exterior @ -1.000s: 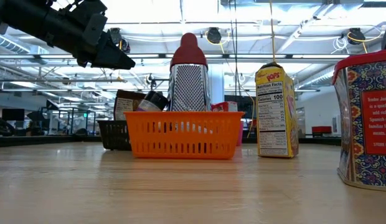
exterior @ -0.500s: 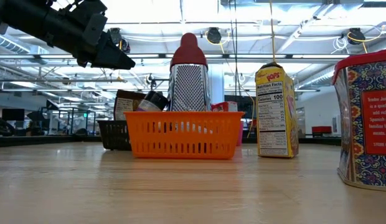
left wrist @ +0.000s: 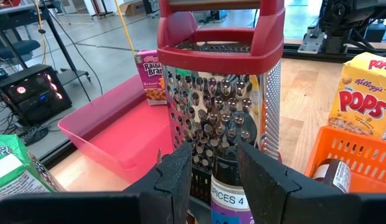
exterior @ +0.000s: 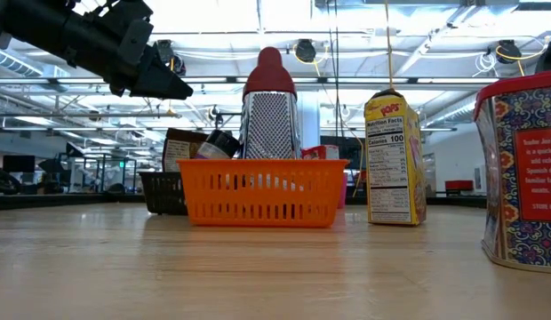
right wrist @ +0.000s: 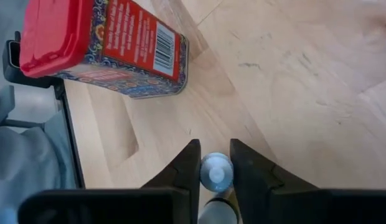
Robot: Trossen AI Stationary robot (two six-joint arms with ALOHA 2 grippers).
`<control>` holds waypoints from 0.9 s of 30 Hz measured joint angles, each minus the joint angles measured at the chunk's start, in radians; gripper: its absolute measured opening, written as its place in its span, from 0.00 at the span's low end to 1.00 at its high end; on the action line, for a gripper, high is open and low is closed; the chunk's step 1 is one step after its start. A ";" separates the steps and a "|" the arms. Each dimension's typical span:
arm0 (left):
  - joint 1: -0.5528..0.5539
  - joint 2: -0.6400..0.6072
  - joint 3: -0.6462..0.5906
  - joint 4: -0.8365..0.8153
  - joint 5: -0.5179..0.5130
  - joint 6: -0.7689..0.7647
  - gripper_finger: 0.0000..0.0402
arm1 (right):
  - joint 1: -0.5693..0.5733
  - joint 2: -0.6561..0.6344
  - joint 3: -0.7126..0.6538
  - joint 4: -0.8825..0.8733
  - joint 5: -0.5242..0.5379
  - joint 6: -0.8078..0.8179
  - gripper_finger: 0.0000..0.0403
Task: Pick & Place Kitchen Items
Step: Put the red food coloring bottle into the orange bin
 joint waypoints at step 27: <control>0.000 0.000 0.000 -0.001 0.000 -0.001 0.33 | -0.194 -0.270 0.000 0.065 -0.045 -0.419 0.14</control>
